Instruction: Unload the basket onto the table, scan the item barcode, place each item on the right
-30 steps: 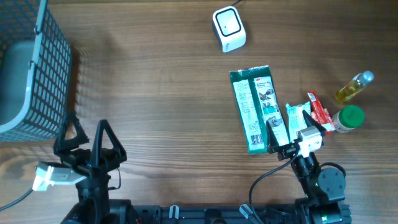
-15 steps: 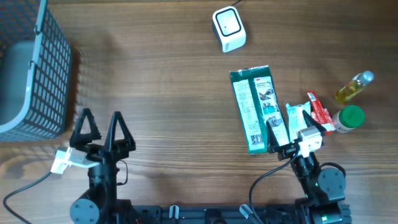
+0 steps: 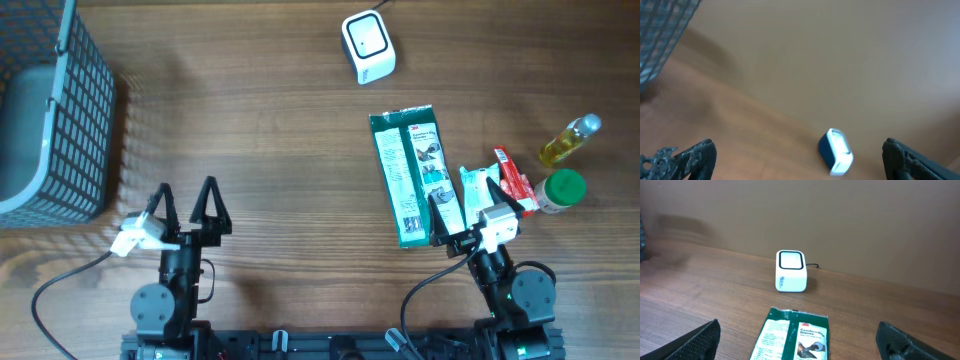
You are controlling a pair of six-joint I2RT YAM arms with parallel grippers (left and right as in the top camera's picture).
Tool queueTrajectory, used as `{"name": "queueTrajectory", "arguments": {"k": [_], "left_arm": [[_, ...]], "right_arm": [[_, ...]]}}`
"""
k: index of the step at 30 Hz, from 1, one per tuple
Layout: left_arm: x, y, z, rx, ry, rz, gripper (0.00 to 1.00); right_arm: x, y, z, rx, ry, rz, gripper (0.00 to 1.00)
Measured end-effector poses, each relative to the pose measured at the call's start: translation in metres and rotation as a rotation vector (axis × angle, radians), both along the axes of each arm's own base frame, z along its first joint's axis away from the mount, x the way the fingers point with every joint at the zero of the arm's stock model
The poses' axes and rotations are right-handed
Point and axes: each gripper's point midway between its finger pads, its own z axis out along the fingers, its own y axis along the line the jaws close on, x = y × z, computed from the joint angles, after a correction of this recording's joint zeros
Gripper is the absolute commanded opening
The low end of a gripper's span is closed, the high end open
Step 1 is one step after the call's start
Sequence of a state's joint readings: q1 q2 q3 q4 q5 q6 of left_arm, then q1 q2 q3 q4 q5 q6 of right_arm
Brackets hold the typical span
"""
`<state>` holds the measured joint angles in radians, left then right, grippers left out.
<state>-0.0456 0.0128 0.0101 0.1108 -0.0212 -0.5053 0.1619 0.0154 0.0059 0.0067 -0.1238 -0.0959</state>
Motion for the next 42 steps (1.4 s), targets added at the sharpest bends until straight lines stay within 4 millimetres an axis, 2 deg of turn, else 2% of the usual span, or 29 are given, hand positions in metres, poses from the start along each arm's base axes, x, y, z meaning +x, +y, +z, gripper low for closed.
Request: {"name": "queueTrajectory", "arguments": {"k": [8,13,17,42], "left_arm": [[0.001,-0.001,-0.045,0.164,0.178,-0.003,1.00],[0.001,-0.002,-0.045,0.305,0.172,-0.008,1.00],[0.001,-0.002,-0.045,0.353,0.170,-0.007,1.00],[0.001,-0.003,-0.045,0.382,0.169,-0.010,1.00]], "right_arm": [[0.000,0.000,0.000,0.000,0.000,0.000,1.00],[0.000,0.000,0.000,0.000,0.000,0.000,1.00],[0.000,0.000,0.000,0.000,0.000,0.000,1.00],[0.000,0.000,0.000,0.000,0.000,0.000,1.00]]}}
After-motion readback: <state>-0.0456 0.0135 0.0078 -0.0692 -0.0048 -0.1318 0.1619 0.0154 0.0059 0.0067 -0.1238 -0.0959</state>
